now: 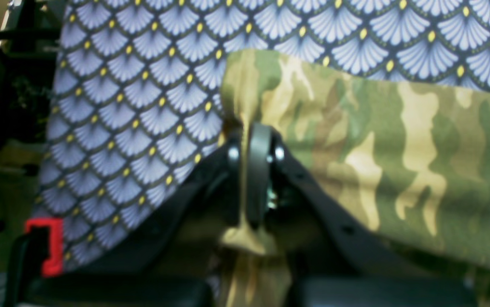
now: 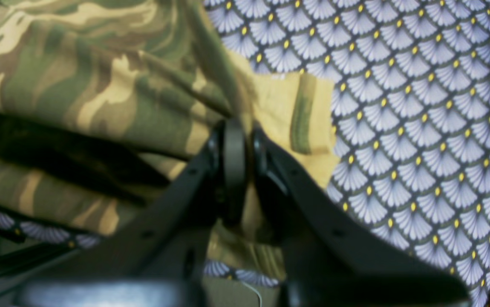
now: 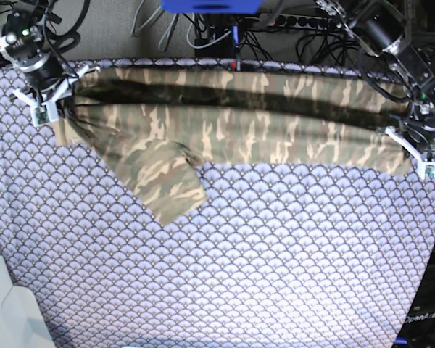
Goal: Fold the T-shirt properly
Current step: 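Lift the shirt edge with both grippers and fold it toward the robot, then release the folded strip and raise the right gripper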
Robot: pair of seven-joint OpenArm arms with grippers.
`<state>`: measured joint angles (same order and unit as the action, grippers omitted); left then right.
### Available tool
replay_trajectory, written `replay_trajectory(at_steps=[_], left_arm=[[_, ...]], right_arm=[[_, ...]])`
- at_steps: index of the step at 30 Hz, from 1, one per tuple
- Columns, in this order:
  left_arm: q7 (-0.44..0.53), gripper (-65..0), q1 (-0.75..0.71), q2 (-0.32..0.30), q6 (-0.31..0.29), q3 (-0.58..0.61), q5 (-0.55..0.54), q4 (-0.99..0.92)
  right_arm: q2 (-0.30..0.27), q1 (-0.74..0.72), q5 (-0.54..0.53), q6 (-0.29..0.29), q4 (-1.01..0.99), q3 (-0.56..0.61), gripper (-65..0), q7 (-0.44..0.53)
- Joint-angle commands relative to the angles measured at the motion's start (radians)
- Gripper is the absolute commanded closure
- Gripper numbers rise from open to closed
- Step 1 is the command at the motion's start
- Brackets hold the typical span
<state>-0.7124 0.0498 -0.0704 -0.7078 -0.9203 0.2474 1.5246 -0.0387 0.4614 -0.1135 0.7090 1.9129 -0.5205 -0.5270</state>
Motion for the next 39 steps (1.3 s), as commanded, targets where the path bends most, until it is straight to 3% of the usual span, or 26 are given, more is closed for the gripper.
replay_trajectory(at_steps=[1,4,15,33,35,39], left_arm=[[-0.002,-0.8,0.012,-0.019,0.010,-0.003,0.000,0.046],[-0.045,-0.8,0.012,-0.018,0.010,0.000,0.000,0.090],[-0.056,-0.8,-0.055,-0.015,0.010,-0.003,0.000,0.116],[-0.028,-1.4,-0.120,-0.010,0.010,-0.001,0.000,-0.002],[-0.029,-4.8,-0.120,-0.007,0.010,-0.001,0.000,0.000],[-0.029,-19.6,-0.120,-0.006,0.010,-0.001,0.000,0.003]], right_arm=[[-0.020,0.004,-0.012,-0.011,0.018,-0.008,-0.7,0.026],[-0.020,0.007,-0.007,-0.011,0.015,-0.011,-0.7,0.051],[0.003,0.013,-0.007,-0.011,0.012,-0.135,-1.0,0.049],[-0.002,0.035,-0.005,-0.011,-0.100,-0.111,-1.2,0.044],[-0.002,0.035,-0.005,-0.011,-0.099,-0.111,-2.7,0.043],[-0.002,0.040,-0.005,-0.011,-0.099,-0.112,-11.6,0.043]])
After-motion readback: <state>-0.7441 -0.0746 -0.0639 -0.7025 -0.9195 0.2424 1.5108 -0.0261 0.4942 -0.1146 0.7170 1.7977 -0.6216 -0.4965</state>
